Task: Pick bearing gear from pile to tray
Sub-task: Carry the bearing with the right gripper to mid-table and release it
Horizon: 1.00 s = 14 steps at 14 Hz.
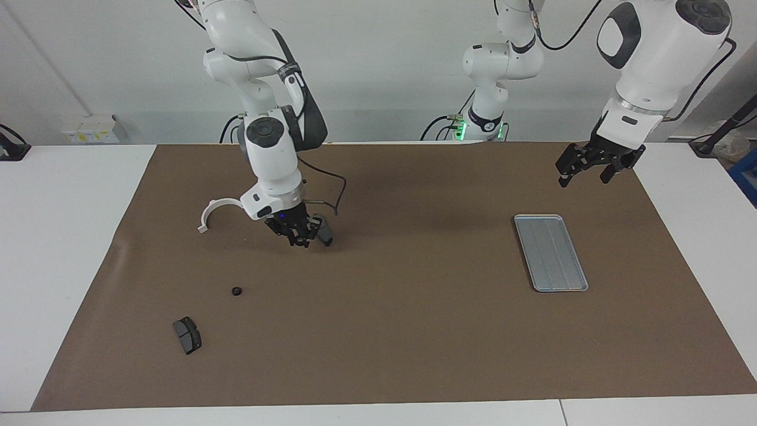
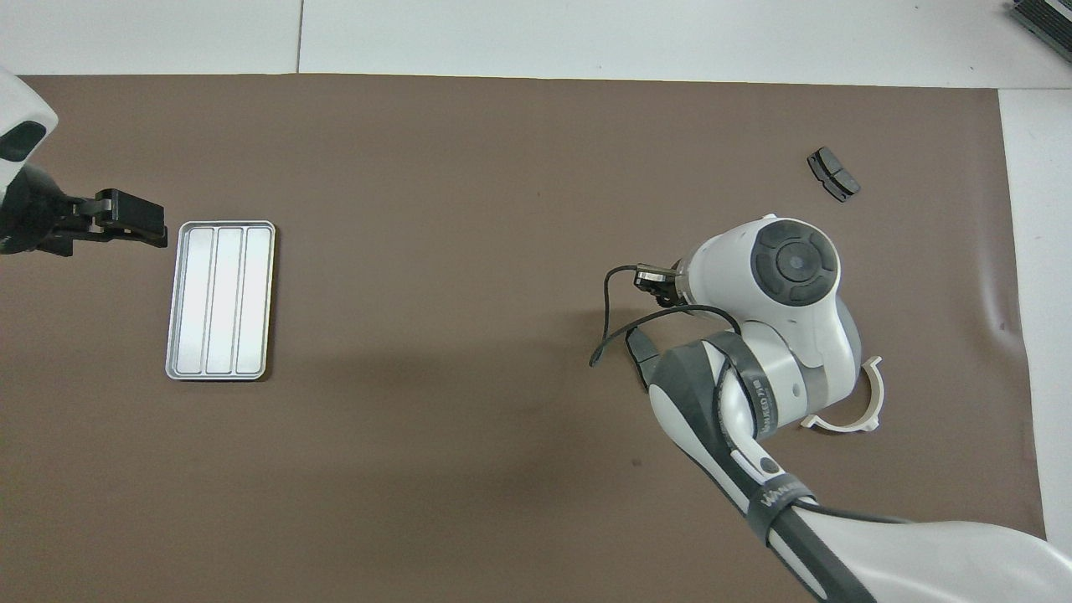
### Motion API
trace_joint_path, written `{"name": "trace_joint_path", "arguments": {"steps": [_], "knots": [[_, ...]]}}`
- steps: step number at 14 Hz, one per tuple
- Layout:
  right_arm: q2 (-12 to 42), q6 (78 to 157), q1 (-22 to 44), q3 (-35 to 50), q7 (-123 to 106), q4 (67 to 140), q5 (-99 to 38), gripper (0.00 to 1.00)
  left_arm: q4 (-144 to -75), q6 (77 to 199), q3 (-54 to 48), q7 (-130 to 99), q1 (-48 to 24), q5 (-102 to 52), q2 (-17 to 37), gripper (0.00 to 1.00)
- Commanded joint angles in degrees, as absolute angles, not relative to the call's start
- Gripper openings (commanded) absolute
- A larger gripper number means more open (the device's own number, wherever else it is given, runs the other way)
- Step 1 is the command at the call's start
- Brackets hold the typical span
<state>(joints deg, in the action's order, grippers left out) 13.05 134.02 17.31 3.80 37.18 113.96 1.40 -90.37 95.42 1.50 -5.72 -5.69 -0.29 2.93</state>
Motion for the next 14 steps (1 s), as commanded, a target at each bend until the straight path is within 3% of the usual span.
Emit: {"name": "trace_joint_path", "arguments": {"steps": [1, 6, 13, 14], "knots": [[19.1, 134.3, 21.8, 3.6, 46.5, 107.0, 1.0, 0.0, -91.5, 94.9, 1.4, -5.4, -5.3, -0.6, 1.6, 1.0], [29.4, 134.2, 30.8, 3.5, 65.7, 95.1, 2.4, 0.0, -91.5, 94.8, 1.4, -5.4, -5.3, -0.6, 1.6, 1.0], [32.0, 134.3, 37.7, 3.5, 75.7, 94.2, 4.6, 0.0, -91.5, 94.9, 1.4, -5.4, -5.3, -0.6, 1.6, 1.0], [32.0, 134.1, 37.8, 3.5, 75.8, 94.5, 4.7, 0.08, -91.5, 94.9, 1.4, -5.4, -5.3, -0.7, 1.6, 1.0]]}}
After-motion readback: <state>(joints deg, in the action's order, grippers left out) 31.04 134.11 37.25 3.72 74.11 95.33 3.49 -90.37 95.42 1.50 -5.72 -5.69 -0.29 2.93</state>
